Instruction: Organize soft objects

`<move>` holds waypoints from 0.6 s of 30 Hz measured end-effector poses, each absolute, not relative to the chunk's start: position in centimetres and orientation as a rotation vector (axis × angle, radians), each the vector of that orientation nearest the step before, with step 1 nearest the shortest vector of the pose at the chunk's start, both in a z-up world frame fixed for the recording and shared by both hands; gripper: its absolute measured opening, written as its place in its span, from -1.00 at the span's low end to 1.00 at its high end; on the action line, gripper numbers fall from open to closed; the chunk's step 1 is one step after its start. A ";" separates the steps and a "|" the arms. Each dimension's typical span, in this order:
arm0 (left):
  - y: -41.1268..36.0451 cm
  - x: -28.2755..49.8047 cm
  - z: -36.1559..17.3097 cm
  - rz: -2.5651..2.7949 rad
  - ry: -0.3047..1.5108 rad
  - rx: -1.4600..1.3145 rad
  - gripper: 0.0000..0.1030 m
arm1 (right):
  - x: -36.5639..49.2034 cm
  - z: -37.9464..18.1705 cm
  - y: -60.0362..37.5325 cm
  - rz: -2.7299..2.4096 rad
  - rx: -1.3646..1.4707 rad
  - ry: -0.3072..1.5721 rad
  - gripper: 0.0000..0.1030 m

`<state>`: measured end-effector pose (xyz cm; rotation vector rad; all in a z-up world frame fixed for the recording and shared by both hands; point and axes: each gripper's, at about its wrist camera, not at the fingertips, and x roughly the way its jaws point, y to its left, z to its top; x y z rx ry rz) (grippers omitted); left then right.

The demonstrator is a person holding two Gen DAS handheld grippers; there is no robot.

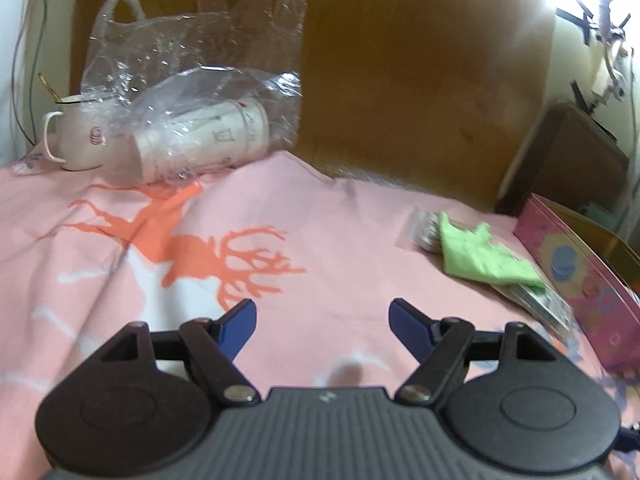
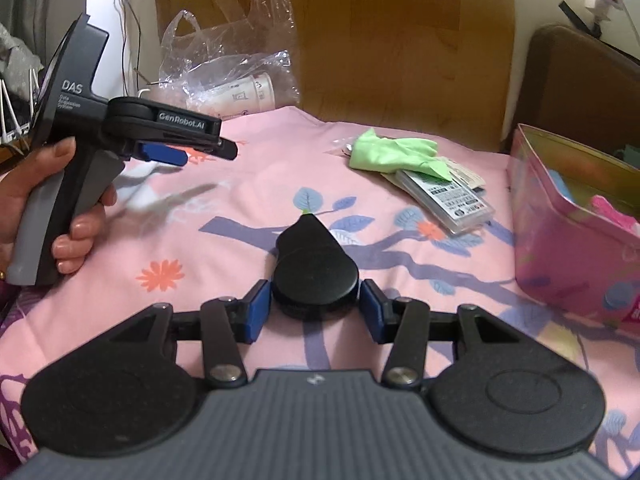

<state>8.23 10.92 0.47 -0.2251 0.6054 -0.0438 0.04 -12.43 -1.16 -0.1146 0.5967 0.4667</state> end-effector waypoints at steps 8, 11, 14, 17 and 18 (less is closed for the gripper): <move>7.1 4.5 1.6 -0.304 0.721 -0.349 0.19 | 0.0 -1.2 -12.5 0.486 -0.080 0.603 0.23; 5.3 4.6 1.3 -0.378 0.792 -0.390 0.14 | 0.2 -1.3 -12.7 0.494 -0.058 0.604 0.22; 3.8 5.0 1.0 -0.408 0.821 -0.413 0.12 | 0.5 -1.2 -13.2 0.490 -0.017 0.605 0.02; 2.5 5.4 0.9 -0.426 0.841 -0.412 -0.13 | 0.5 -1.2 -13.7 0.506 0.028 0.604 0.02; 2.2 5.3 0.9 -0.416 0.835 -0.412 -0.14 | 0.5 -1.2 -13.9 0.503 0.041 0.602 0.01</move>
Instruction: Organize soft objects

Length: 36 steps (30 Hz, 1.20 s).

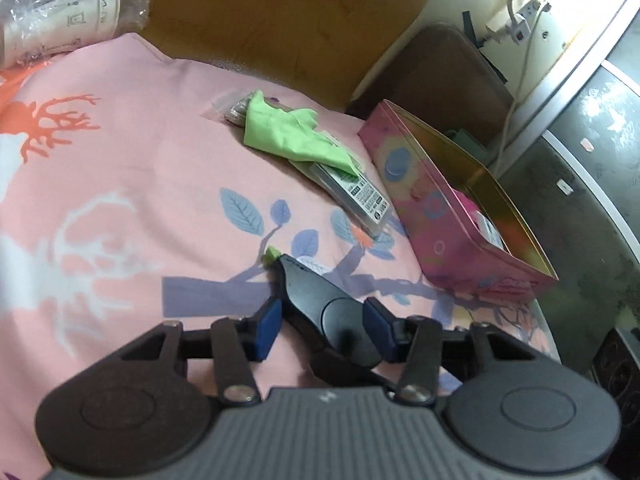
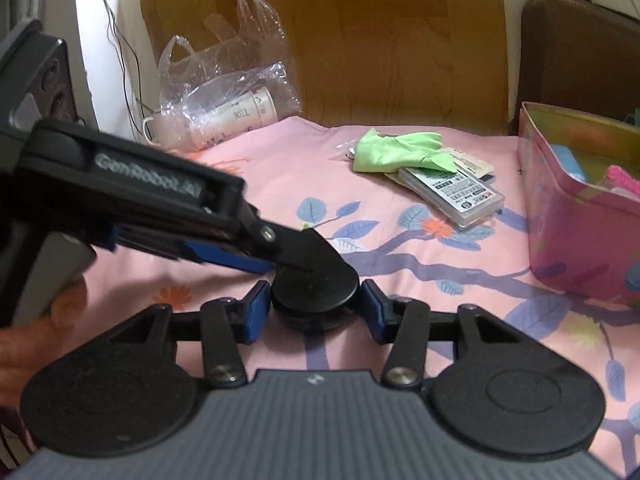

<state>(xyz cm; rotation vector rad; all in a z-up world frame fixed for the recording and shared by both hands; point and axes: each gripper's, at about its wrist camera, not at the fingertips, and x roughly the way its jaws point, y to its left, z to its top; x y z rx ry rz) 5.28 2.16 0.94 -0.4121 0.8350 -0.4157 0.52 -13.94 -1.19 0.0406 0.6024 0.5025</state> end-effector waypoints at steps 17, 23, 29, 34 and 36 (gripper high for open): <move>-8.1 8.5 8.7 -0.529 0.655 -0.270 -0.40 | 0.0 3.1 -22.1 0.294 0.112 0.308 0.01; -14.2 12.4 8.6 -0.595 0.663 -0.210 -0.40 | 1.8 2.7 -26.2 0.157 0.140 0.273 0.01; -18.8 15.7 7.0 -0.588 0.687 -0.154 -0.33 | 4.4 0.8 -29.0 0.028 0.152 0.245 0.04; -18.7 15.9 6.2 -0.562 0.685 -0.160 -0.17 | 4.7 0.5 -30.6 0.030 0.213 0.259 0.11; -18.5 15.7 6.4 -0.556 0.679 -0.166 -0.19 | 4.4 0.6 -30.2 0.034 0.199 0.253 0.10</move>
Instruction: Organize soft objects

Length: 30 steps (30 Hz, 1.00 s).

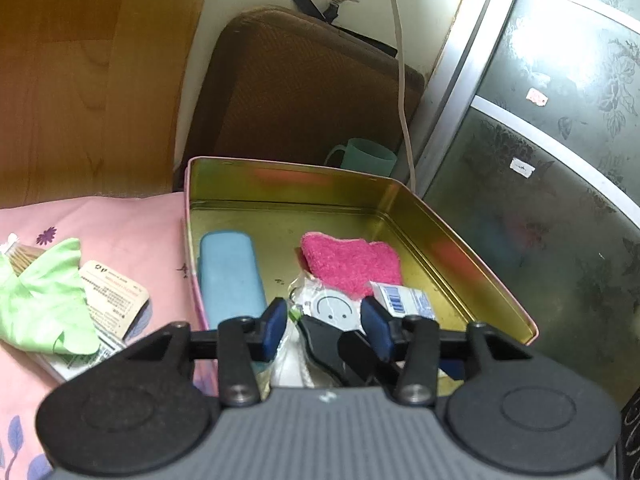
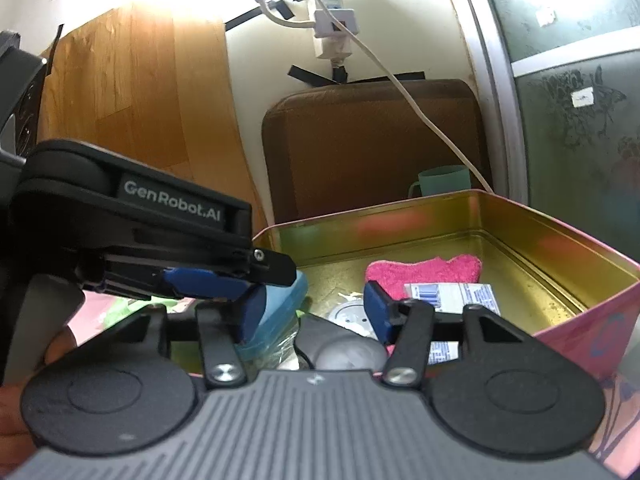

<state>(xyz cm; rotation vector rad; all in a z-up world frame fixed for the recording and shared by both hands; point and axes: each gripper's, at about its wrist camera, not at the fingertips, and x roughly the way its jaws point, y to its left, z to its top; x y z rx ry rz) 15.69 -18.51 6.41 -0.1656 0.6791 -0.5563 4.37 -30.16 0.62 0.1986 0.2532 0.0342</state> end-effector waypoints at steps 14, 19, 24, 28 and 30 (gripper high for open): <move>-4.2 11.6 4.0 -0.199 0.665 -0.090 -0.12 | 3.5 0.9 -30.0 -0.019 0.192 0.186 0.10; 2.0 10.9 0.7 -0.009 0.707 -0.047 -0.12 | 1.5 2.9 -26.1 0.158 0.149 0.113 0.12; 4.5 10.1 0.0 0.038 0.645 -0.078 0.02 | 4.3 3.3 -18.7 0.389 -0.008 0.254 0.11; 5.7 9.9 0.3 0.008 0.606 -0.151 0.03 | 9.1 1.7 -14.2 0.385 -0.092 0.381 0.11; 6.2 9.9 0.2 0.006 0.603 -0.197 0.03 | 11.6 0.6 -12.7 0.336 -0.124 0.431 0.11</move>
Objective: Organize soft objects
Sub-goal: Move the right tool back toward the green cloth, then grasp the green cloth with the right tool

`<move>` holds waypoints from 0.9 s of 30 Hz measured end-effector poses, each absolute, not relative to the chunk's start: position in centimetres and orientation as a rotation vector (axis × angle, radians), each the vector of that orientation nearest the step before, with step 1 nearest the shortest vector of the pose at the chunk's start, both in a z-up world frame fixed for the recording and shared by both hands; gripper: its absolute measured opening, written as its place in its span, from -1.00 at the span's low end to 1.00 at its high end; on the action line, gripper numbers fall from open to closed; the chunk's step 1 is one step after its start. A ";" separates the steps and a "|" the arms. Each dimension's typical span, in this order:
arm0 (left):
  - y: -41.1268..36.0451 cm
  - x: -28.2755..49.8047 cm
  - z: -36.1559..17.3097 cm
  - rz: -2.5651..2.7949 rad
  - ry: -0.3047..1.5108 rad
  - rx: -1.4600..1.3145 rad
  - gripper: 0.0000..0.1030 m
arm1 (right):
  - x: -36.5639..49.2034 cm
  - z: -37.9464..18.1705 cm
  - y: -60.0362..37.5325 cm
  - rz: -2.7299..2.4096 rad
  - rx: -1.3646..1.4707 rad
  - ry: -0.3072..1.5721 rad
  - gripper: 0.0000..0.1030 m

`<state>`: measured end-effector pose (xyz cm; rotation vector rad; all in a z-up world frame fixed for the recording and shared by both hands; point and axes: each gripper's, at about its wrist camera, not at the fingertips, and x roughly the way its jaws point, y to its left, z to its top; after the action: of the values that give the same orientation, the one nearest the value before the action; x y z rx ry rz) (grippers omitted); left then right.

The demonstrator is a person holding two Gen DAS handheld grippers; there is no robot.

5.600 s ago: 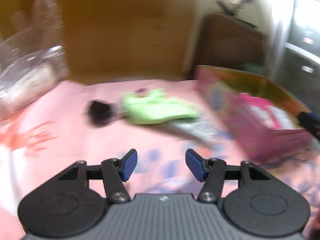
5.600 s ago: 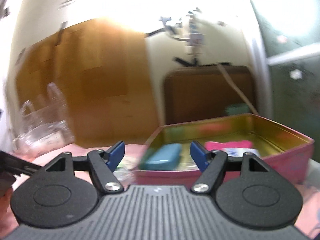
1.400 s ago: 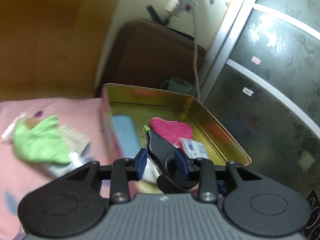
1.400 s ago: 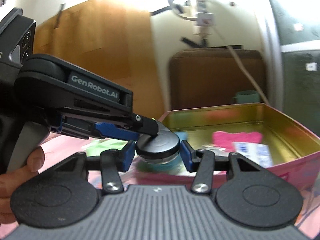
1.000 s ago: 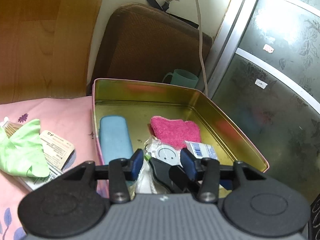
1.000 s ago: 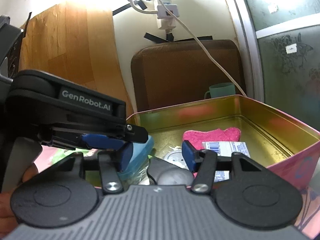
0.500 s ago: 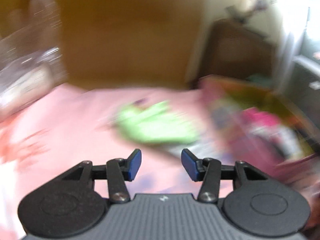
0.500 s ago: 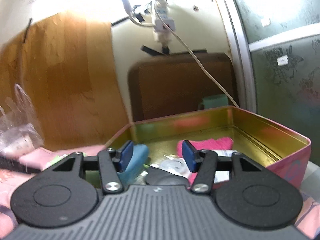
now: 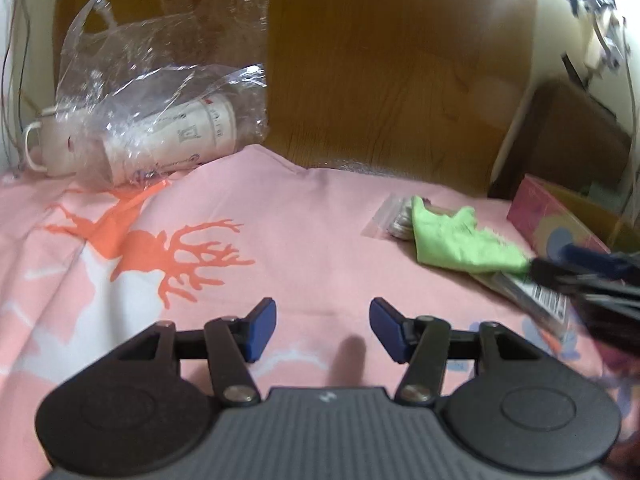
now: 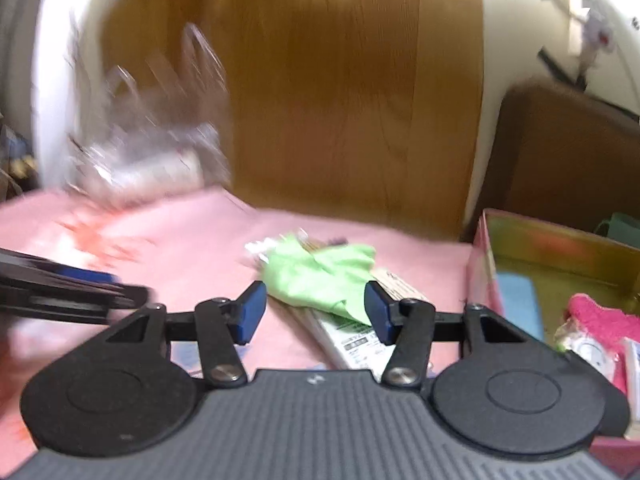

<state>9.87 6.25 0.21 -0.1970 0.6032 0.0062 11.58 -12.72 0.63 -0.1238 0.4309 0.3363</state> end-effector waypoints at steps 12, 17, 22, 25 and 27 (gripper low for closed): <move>7.5 9.3 0.2 -0.029 0.565 -0.287 0.06 | 13.7 1.3 -9.6 0.334 -0.175 0.468 -0.91; 9.1 9.4 -0.1 -0.039 0.580 -0.375 0.06 | 7.2 2.6 -10.4 0.476 -0.114 0.459 -0.91; 9.4 9.4 -0.2 -0.050 0.594 -0.397 0.07 | 0.7 1.7 -11.7 0.614 -0.067 0.516 -0.91; 8.9 9.4 -0.1 -0.063 0.597 -0.370 0.07 | -1.3 0.5 -11.5 0.629 -0.100 0.542 -0.87; 8.7 9.4 -0.1 -0.077 0.607 -0.356 0.07 | -1.9 -0.2 -11.2 0.609 -0.134 0.551 -0.66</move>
<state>9.43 8.69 -0.05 -0.3564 0.6066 -0.0772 -1.86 -11.20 -0.15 -0.1335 0.5515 0.6087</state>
